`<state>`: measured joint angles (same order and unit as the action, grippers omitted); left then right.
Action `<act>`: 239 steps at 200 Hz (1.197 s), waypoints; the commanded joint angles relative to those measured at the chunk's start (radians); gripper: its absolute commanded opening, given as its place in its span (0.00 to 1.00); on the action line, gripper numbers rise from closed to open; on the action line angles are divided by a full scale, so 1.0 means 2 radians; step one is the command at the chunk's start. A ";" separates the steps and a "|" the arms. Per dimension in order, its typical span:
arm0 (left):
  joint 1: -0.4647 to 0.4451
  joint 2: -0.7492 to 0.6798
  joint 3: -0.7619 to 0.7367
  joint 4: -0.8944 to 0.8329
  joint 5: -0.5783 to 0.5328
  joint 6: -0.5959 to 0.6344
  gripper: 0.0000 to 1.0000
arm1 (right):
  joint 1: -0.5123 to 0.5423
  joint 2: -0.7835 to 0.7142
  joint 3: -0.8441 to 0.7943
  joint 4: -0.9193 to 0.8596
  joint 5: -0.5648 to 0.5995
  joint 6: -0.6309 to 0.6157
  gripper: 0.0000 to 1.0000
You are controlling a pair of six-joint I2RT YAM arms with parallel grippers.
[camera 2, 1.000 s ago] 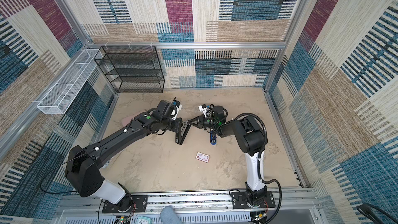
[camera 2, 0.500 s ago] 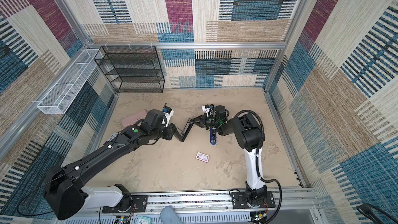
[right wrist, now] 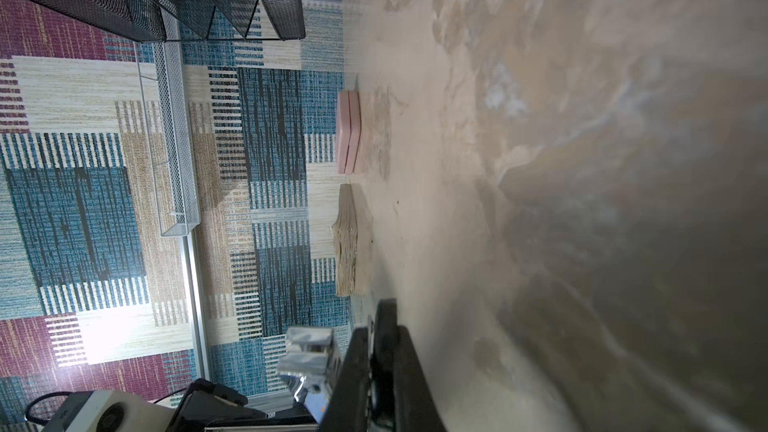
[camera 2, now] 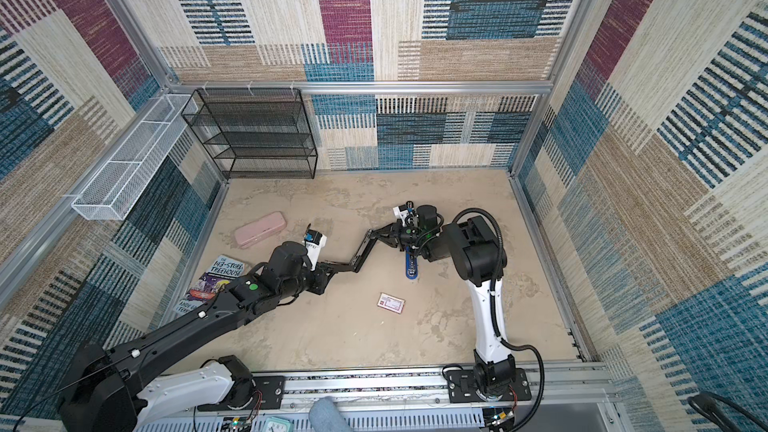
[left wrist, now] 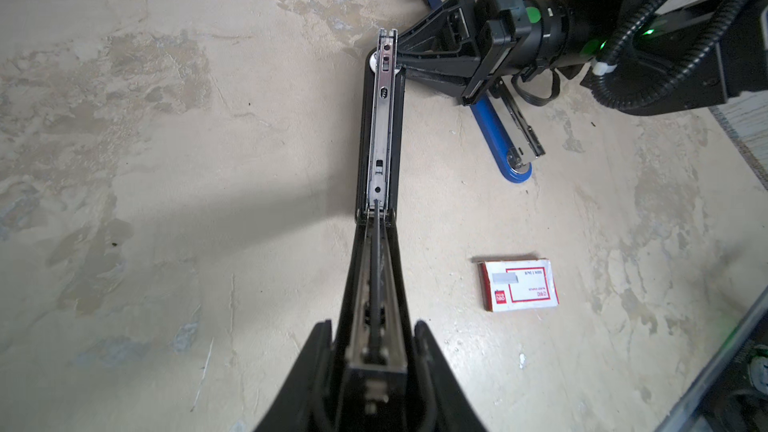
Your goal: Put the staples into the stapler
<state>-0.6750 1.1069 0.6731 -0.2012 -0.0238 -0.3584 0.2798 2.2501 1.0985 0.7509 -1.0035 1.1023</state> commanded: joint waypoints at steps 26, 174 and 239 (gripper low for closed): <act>-0.009 -0.019 -0.053 0.010 -0.036 -0.036 0.10 | -0.012 0.023 0.019 0.004 0.093 -0.023 0.00; -0.024 -0.017 -0.145 0.035 -0.069 -0.087 0.23 | -0.016 0.041 0.045 -0.040 0.116 -0.052 0.05; -0.040 0.002 -0.163 0.040 -0.075 -0.120 0.29 | -0.016 0.042 0.053 -0.049 0.117 -0.059 0.08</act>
<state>-0.7475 1.0954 0.3668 0.1013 -0.1020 -0.5285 0.2745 2.3165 1.1950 0.7090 -1.0286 1.0447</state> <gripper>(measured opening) 0.317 0.109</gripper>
